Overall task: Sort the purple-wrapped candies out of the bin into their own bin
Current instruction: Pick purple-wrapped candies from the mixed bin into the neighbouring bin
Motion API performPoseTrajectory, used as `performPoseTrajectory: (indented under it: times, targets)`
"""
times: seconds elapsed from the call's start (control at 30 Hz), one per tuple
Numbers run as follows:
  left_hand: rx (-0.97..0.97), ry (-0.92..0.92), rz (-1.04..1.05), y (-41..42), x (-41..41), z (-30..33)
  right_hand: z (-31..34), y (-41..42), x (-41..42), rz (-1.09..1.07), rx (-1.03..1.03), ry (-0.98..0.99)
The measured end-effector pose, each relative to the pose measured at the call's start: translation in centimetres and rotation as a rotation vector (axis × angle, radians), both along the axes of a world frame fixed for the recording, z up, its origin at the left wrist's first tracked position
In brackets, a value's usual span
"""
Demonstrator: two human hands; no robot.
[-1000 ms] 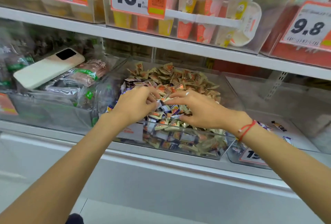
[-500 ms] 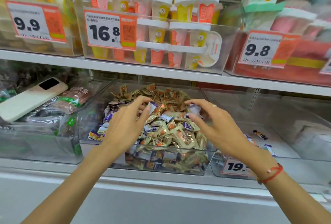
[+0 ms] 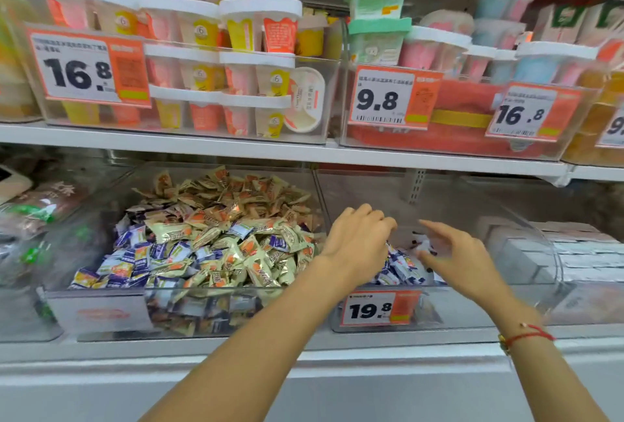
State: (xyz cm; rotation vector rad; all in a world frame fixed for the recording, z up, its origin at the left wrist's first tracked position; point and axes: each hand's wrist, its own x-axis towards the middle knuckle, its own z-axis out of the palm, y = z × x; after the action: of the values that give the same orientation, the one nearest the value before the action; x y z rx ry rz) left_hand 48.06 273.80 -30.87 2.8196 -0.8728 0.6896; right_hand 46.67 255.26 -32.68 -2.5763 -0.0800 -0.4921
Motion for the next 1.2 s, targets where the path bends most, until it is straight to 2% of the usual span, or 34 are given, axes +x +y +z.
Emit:
performPoseTrajectory:
  times: [0.1, 0.23, 0.33, 0.4, 0.47, 0.53, 0.63, 0.73, 0.8, 0.83, 0.93, 0.97, 1.03, 1.1, 1.2]
  targets:
    - [-0.082, -0.012, -0.045, 0.8, -0.6, -0.4, -0.2, 0.4, -0.2, 0.043, -0.091, 0.034]
    - [-0.312, -0.162, -0.104, 6.2, -3.8, -0.8, 0.6, 3.3, -1.4, 0.095, -0.046, -0.186]
    - [-0.430, -0.317, 0.044, 12.4, -5.4, -1.8, 1.5, 7.5, -3.3, 0.250, 0.039, -0.338]
    - [-0.474, -0.243, 0.240, 16.5, -5.6, -2.2, 1.9, 10.6, -3.8, 0.370, 0.048, -0.390]
    - [-0.425, -0.064, 0.419, 20.3, -4.6, -3.0, 2.1, 13.8, -3.3, 0.461, -0.001, -0.381]
    - [-0.293, 0.141, 0.500, 23.0, -3.3, -3.7, 2.5, 17.2, -2.1, 0.510, -0.101, -0.301]
    - [-0.221, 0.399, 0.513, 25.0, -2.1, -4.0, 2.2, 21.7, 0.8, 0.545, -0.253, -0.190]
    - [-0.151, 0.564, 0.449, 26.2, -1.7, -3.3, 1.0, 24.9, 3.5, 0.520, -0.496, -0.033]
    - [-0.095, 0.581, 0.446, 26.6, -1.9, -2.7, 0.6, 25.9, 4.4, 0.501, -0.578, -0.003]
    - [-0.078, 0.534, 0.460, 26.5, -2.0, -2.4, 0.9, 26.1, 4.6, 0.509, -0.564, -0.018]
    - [-0.151, 0.248, 0.467, 25.4, -2.4, -1.9, 2.2, 26.0, 4.6, 0.553, -0.416, -0.041]
    - [-0.165, 0.230, 0.427, 25.2, -2.2, -2.0, 2.7, 25.6, 4.6, 0.553, -0.340, -0.044]
    - [-0.080, 0.368, 0.335, 24.8, -1.8, -2.3, 3.9, 24.2, 4.2, 0.532, -0.211, -0.075]
    - [0.043, 0.502, 0.312, 24.7, -1.5, -2.6, 4.9, 22.0, 3.4, 0.484, -0.246, -0.137]
    - [0.093, 0.414, 0.368, 24.6, -1.2, -2.9, 5.4, 18.8, 1.9, 0.372, -0.397, -0.159]
